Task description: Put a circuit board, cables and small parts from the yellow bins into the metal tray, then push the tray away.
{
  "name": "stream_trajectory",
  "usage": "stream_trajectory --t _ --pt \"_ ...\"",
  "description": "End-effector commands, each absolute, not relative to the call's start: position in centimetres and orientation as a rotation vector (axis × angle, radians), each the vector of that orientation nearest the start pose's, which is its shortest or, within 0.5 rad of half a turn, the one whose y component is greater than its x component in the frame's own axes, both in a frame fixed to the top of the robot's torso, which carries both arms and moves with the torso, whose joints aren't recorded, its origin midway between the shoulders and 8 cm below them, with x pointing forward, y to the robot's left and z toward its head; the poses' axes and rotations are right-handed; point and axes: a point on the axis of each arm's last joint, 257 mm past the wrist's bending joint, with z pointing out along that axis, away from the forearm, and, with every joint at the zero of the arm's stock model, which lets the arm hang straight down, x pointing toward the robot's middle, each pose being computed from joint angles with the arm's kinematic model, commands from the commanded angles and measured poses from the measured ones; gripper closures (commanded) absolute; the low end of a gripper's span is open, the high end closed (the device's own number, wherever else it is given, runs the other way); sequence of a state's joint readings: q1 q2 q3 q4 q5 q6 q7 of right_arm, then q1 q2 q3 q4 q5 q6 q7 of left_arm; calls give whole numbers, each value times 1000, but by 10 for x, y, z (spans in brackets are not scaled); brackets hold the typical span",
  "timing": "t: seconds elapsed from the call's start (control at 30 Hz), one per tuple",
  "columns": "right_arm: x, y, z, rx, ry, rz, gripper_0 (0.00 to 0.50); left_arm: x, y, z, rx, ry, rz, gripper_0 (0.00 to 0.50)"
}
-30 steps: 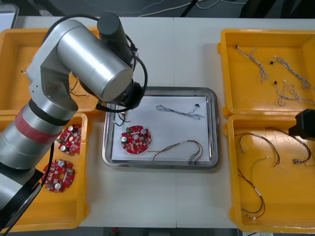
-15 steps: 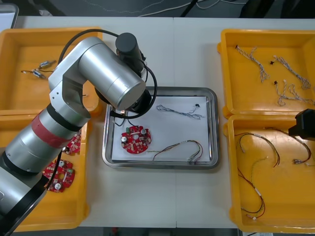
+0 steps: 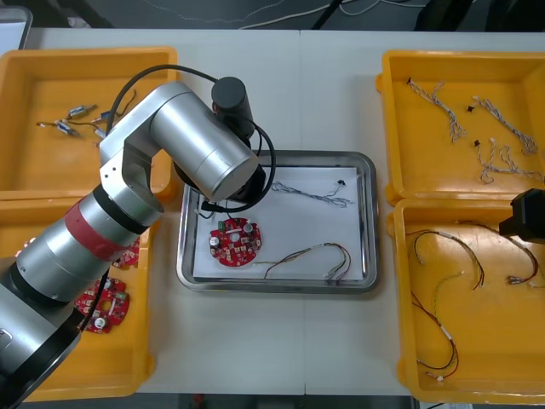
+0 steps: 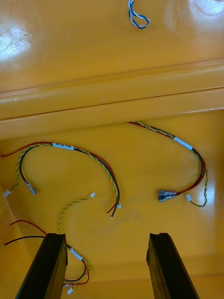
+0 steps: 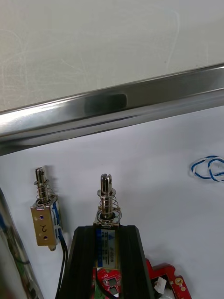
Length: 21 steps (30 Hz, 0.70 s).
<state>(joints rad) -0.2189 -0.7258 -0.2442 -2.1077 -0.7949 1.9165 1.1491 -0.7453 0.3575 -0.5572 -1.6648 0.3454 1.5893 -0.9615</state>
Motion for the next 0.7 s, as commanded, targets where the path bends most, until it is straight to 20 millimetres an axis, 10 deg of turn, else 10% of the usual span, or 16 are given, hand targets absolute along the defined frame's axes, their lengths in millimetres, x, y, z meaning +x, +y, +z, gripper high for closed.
stream_trajectory --t 0.03,0.53,0.7 --pt "383 -375 -170 177 2692 -3 0 509 67 -234 213 2554 -26 500" --pt "383 -375 -170 177 2692 -3 0 513 70 -242 207 2546 -5 500" --pt "383 -375 -170 177 2692 -3 0 514 71 -241 204 2543 -2 257"
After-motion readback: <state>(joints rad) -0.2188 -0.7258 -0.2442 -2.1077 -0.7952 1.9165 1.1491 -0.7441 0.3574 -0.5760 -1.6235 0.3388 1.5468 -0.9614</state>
